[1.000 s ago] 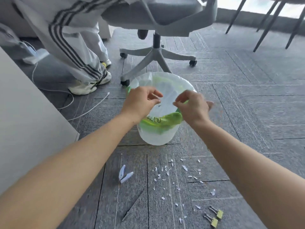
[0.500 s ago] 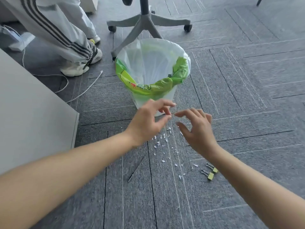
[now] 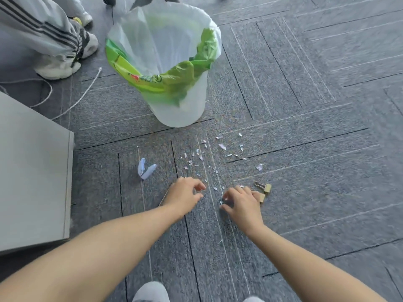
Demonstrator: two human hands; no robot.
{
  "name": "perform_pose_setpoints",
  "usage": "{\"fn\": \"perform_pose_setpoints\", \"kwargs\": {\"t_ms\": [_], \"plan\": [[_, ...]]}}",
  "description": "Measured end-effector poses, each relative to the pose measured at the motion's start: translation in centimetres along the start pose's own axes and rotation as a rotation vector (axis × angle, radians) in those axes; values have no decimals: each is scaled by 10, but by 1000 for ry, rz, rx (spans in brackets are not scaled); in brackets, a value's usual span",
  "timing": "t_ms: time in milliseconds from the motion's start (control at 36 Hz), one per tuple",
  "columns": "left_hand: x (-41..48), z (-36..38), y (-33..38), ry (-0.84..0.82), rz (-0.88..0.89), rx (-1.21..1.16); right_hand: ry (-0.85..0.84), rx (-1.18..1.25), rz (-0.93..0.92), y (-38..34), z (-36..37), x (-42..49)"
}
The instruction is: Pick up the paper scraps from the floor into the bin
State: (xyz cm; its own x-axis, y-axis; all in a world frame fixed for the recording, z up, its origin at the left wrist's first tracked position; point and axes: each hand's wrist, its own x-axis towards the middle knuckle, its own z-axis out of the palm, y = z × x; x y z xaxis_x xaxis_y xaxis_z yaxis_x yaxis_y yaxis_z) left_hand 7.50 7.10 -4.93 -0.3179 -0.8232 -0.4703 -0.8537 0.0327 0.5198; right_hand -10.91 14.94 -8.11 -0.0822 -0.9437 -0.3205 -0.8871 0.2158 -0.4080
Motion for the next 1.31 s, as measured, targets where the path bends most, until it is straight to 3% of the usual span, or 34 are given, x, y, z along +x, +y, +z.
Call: {"fn": "perform_pose_setpoints", "kwargs": {"t_ms": [111,278,361,1000,1167,1306], "plan": [[0,7,0,56,-14,14,28,-50,22,-5,1,3],[4,16,-8,227,-216,-167,32,29,65,-7,8,3],[8,17,-12,242,-249,-141,18,52,94,-10,9,2],[25,18,-10,234,-139,135,83,30,81,6,3,3],[18,32,-9,136,33,168,76,-13,80,6,4,6],[18,40,-2,150,50,155,68,-21,69,6,5,6]]}}
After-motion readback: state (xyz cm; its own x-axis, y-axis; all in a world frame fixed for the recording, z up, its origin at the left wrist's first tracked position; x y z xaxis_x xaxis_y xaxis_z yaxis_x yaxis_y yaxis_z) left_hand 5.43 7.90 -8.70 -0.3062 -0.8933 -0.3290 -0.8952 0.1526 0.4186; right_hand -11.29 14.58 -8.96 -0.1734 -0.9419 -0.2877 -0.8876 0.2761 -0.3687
